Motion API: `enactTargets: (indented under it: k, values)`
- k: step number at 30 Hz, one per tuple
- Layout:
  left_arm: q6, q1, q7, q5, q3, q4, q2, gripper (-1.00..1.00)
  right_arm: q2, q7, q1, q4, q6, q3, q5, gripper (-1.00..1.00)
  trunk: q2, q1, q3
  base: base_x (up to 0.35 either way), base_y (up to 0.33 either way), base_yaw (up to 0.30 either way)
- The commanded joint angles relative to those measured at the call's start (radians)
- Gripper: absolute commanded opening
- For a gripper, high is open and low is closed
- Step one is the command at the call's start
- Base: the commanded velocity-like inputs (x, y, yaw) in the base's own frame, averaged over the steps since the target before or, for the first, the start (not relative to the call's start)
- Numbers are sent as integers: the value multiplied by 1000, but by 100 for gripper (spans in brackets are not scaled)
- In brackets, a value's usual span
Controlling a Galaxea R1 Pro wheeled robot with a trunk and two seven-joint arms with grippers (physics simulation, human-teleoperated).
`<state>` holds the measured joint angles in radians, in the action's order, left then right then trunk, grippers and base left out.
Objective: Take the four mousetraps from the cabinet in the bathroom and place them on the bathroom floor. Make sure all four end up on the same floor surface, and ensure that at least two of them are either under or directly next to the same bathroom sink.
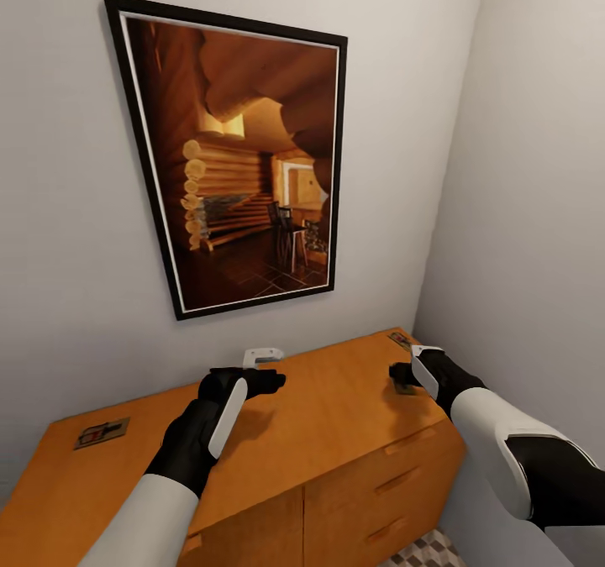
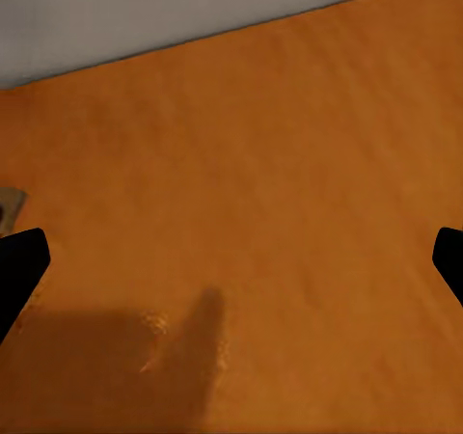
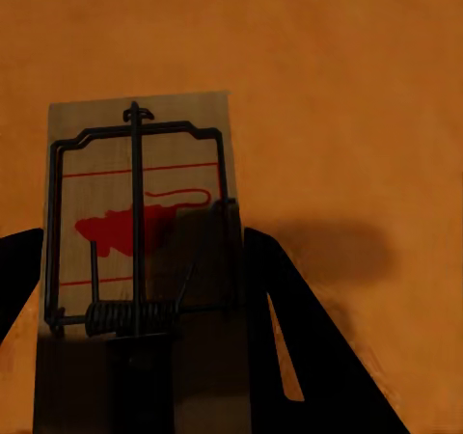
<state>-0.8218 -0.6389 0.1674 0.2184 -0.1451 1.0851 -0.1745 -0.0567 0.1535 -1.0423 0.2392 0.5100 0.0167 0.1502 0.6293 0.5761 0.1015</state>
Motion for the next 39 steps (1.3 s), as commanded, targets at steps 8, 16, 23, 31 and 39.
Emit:
enactTargets:
  k: [8,16,23,31,39]
  values:
    - [-3,-1,9,10,-1,1,0,100,0,8,-1,2,4,2,14,-100,2,0,2,0,207,0]
    - [-3,-1,9,10,-1,1,0,100,0,0,-1,1,0,0,17,-100,2,0,2,0,4,0]
    - [-3,-1,9,10,-1,1,0,100,0,-2,-1,0,0,0,16,-100,2,0,2,0,0,0]
    - [-4,-1,9,10,-1,1,0,100,0,-2,-1,0,2,0,17,-100,2,0,2,0,46,0]
    - [-4,-1,9,10,-1,1,0,100,0,-2,-1,0,2,0,17,-100,2,0,2,0,257,0]
